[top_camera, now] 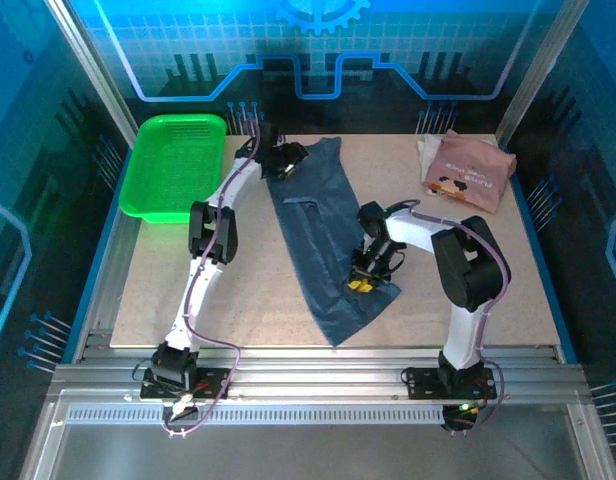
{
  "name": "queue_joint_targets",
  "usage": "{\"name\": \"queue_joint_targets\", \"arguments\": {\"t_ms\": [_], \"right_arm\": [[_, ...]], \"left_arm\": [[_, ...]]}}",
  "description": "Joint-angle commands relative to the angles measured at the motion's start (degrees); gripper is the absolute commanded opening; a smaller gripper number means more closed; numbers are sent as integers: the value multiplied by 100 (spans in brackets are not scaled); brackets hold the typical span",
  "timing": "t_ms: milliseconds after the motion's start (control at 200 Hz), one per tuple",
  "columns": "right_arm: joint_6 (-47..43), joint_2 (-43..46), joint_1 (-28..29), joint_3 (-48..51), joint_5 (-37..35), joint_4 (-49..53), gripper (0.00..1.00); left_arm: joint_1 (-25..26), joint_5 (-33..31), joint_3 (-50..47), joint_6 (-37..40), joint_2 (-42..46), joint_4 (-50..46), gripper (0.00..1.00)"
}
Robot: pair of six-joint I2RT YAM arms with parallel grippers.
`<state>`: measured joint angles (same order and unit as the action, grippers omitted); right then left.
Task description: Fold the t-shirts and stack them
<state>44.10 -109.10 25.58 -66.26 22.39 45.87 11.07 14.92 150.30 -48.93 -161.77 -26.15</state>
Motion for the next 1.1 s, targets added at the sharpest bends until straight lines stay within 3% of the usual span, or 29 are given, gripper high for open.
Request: {"name": "queue_joint_targets", "arguments": {"t_ms": [0, 325, 460, 545, 655, 780, 900, 1031, 1096], "right_arm": [[1246, -126, 309, 250, 572, -818, 19], [3195, 171, 1305, 396, 302, -1780, 22], [3361, 414, 1654, 300, 224, -1701, 28], [3121, 633, 1733, 52, 124, -1337, 40], [2469, 1093, 1826, -427, -151, -540, 57], [1637, 1941, 1812, -612, -598, 140, 65], [650, 2900, 1814, -618, -1176, 846, 74], [-281, 3948, 1696, 8, -1124, 960, 84], [-546, 4333, 1599, 511, -934, 816, 85]], "left_arm": [[-208, 252, 318, -468, -667, 246, 61], [-360, 625, 425, -612, -817, 793, 60], [-395, 1000, 431, -841, -477, 1267, 73], [-395, 1132, 402, -756, 81, 1274, 80], [-420, 1270, -158, -616, 1195, 1264, 86], [-359, 1478, -1461, -328, 2838, 1094, 89], [-153, 1057, -3432, 537, 4868, 435, 91], [107, 518, -6078, 698, 7204, 299, 91], [331, 258, -7214, 756, 8237, 40, 91]]}}
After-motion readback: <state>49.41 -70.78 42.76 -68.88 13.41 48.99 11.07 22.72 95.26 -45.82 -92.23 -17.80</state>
